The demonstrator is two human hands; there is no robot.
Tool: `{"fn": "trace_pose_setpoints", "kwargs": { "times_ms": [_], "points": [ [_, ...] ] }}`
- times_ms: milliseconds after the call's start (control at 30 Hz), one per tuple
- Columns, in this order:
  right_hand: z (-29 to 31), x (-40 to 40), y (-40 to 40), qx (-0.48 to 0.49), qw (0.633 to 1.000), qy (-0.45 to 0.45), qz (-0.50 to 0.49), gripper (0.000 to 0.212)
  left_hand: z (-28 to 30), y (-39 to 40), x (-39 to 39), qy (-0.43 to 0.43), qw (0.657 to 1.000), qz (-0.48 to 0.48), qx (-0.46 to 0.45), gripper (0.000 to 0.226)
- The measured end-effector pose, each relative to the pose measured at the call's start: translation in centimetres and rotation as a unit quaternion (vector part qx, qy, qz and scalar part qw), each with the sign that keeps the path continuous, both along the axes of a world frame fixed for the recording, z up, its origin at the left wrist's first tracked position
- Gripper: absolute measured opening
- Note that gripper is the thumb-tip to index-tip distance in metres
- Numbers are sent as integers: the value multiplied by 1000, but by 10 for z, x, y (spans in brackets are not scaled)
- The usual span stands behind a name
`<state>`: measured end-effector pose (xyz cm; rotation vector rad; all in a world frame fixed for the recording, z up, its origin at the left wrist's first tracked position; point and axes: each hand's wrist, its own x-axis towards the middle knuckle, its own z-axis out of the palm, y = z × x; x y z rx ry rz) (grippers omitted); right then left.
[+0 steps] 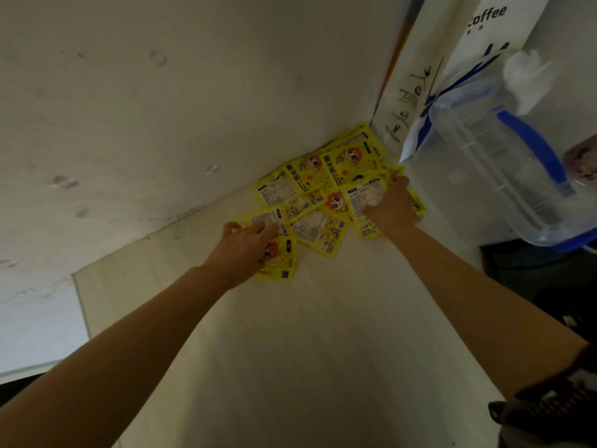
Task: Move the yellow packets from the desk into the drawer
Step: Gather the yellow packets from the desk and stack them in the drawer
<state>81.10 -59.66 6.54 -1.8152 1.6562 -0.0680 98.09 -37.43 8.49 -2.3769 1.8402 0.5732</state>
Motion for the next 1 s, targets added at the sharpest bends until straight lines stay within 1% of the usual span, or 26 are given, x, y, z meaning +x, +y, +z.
{"fn": "trace_pose_setpoints", "kwargs": {
  "times_ms": [100,133,267,367,433,467,500,533,633,667,767,900,1000],
  "points": [
    [-1,-6,-1,7,1000,-16,26,73,2,6,3,58,996,61,1,54],
    [-2,-8,0,7,999,-26,34,69,3,7,3,65,995,73,4,55],
    [7,-18,8,1,996,-65,55,65,4,11,11,49,995,82,38,45],
    [21,-22,18,24,992,-99,73,55,4,14,18,89,989,119,19,48],
    [27,-23,23,53,989,-87,111,44,7,13,20,110,983,149,4,45],
    [30,-23,26,62,985,-58,150,36,9,12,21,120,979,163,-2,41],
    [34,-22,30,71,978,-27,195,35,11,9,23,131,976,176,-7,37],
    [36,-19,34,85,969,0,233,38,12,5,24,140,973,185,-13,35],
    [36,-10,44,96,947,43,305,61,12,-10,30,132,975,179,-13,37],
    [35,-6,47,89,943,48,317,60,12,-15,30,119,978,170,-5,40],
    [30,5,48,57,934,64,346,49,7,-27,31,88,984,151,16,50],
    [26,19,47,34,922,113,369,56,-1,-37,35,98,983,155,23,50],
    [18,27,49,37,921,139,361,59,-5,-38,34,85,982,159,51,62]
  ]
}}
